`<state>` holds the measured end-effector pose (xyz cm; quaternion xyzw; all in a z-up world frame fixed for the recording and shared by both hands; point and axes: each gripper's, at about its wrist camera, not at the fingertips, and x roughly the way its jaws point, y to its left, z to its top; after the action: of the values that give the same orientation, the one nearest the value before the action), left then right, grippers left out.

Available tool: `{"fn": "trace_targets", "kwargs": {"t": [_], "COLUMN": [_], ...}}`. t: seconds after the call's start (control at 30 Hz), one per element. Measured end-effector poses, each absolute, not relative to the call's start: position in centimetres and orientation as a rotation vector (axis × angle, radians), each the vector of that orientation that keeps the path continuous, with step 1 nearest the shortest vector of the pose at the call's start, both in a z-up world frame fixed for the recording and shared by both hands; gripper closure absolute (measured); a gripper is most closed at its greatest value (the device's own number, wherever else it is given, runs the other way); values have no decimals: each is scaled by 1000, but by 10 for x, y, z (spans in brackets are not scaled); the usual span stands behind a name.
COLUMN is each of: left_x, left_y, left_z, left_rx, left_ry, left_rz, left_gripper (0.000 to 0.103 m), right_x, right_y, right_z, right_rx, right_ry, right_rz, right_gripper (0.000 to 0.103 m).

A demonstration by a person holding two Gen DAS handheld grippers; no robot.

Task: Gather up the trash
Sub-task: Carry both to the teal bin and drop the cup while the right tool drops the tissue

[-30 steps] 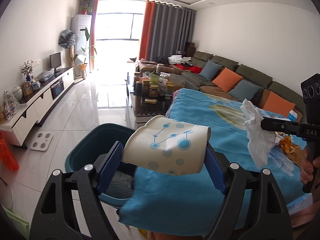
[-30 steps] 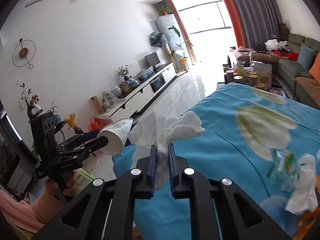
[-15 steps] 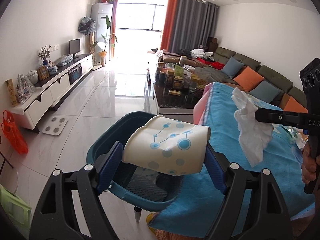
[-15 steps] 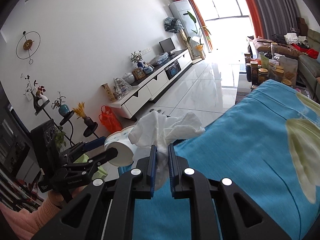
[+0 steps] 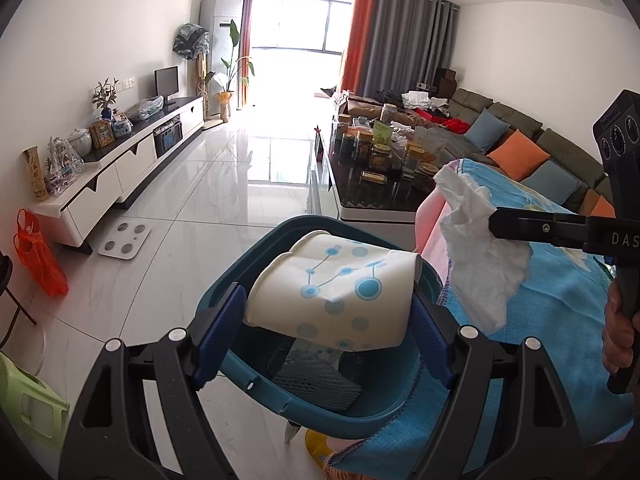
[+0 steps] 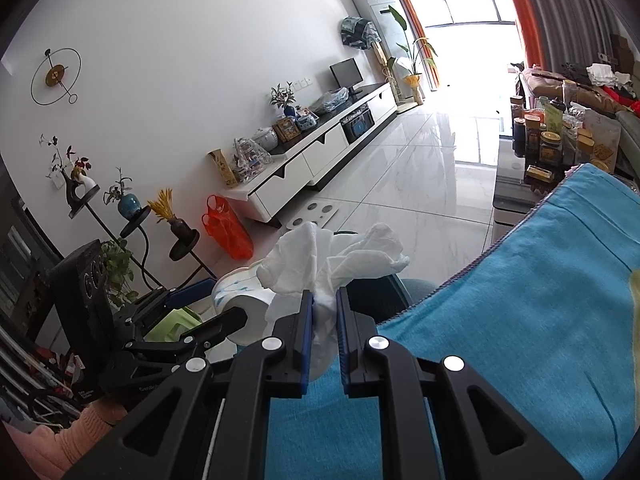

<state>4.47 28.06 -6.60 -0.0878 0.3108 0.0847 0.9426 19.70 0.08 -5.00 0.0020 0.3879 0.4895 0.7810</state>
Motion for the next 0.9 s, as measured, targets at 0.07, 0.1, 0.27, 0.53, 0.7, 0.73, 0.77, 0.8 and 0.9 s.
{"fn": "trace_targets", "kwargs": {"t": [0.07, 0.1, 0.27, 0.53, 0.7, 0.73, 0.77, 0.8, 0.9], "left_x": [48, 49, 61, 82, 91, 92, 92, 92, 91], "left_y": [281, 282, 280, 290, 295, 295, 294, 294, 294], "left_z": [-68, -69, -75, -94, -104, -105, -107, -107, -108], "left_rx": [-177, -179, -187, -214, -249, -253, -254, -254, -259], "left_ry": [639, 643, 675, 742, 768, 772, 774, 775, 768], "left_rz": [179, 181, 196, 206, 211, 212, 213, 218, 208], "left_gripper": [25, 25, 25, 24, 24, 24, 24, 24, 24], "right_x": [199, 200, 207, 216, 221, 221, 221, 220, 220], "right_y": [9, 12, 32, 69, 70, 68, 65, 62, 48], "right_z": [-52, -53, -59, -77, -84, -83, -82, -81, -74], "right_rx": [-5, -11, -31, -95, -87, -83, -82, -77, -43], "right_ry": [849, 853, 891, 980, 1007, 1004, 996, 989, 972], "right_rz": [1055, 1053, 1035, 1003, 986, 987, 985, 983, 989], "right_gripper": [93, 93, 92, 81, 80, 80, 80, 80, 80]}}
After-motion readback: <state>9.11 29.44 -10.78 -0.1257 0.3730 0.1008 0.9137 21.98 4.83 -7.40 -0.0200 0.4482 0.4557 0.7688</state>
